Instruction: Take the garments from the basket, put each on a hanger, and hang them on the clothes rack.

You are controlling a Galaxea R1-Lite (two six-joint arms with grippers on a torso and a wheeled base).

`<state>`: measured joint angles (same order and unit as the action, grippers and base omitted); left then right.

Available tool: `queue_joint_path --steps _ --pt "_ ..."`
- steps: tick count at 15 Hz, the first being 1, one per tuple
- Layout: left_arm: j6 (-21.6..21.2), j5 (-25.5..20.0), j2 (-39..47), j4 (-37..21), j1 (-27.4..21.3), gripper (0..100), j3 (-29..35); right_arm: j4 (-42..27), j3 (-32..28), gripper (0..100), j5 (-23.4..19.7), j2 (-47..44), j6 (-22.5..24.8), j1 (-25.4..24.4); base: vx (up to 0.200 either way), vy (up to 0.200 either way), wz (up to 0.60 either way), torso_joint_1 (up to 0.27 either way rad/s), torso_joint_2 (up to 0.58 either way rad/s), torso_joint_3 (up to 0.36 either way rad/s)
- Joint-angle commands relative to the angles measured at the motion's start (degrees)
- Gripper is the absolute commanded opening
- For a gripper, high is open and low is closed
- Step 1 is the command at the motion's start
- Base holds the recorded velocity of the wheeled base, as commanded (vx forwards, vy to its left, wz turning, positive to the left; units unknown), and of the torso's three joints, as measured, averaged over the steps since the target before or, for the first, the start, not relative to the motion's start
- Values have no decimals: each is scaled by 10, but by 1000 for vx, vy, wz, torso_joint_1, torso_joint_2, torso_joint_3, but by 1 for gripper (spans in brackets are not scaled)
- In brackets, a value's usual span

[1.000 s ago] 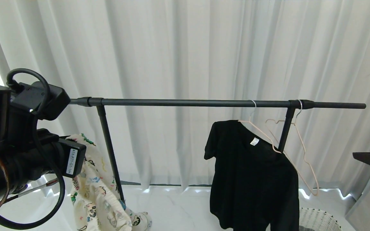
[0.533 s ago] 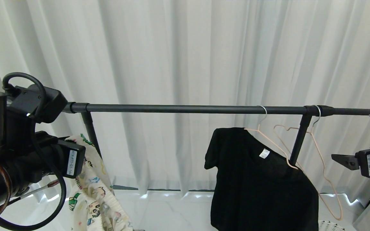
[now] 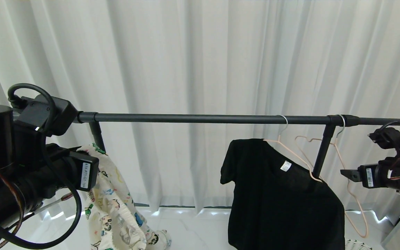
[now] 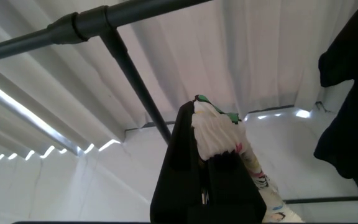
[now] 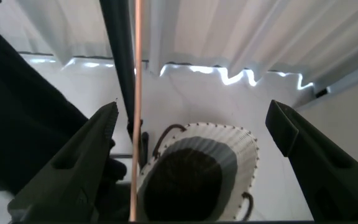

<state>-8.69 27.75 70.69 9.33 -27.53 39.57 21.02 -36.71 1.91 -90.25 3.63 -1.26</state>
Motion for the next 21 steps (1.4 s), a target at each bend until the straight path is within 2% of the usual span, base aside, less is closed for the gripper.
queue_joint_path --steps 1,10,11,18,21 --pt "-1 0 -3 0 6 0 -5 37 -1 100 -10 -85 2 -2 0 0 0 0 0 0" --pt "-2 -1 -4 0 20 0 -5 101 -1 100 -16 -153 0 -1 0 0 0 0 0 0" --pt "-2 -1 -4 0 20 0 -5 103 -1 0 -16 -153 0 -1 0 0 0 0 0 0" --pt "-2 -1 -3 0 20 0 -4 117 20 0 -15 -111 -4 0 0 0 0 0 0 0" --pt "-2 -1 -5 1 20 0 -4 117 24 0 -14 -82 -34 0 0 0 0 0 0 0"
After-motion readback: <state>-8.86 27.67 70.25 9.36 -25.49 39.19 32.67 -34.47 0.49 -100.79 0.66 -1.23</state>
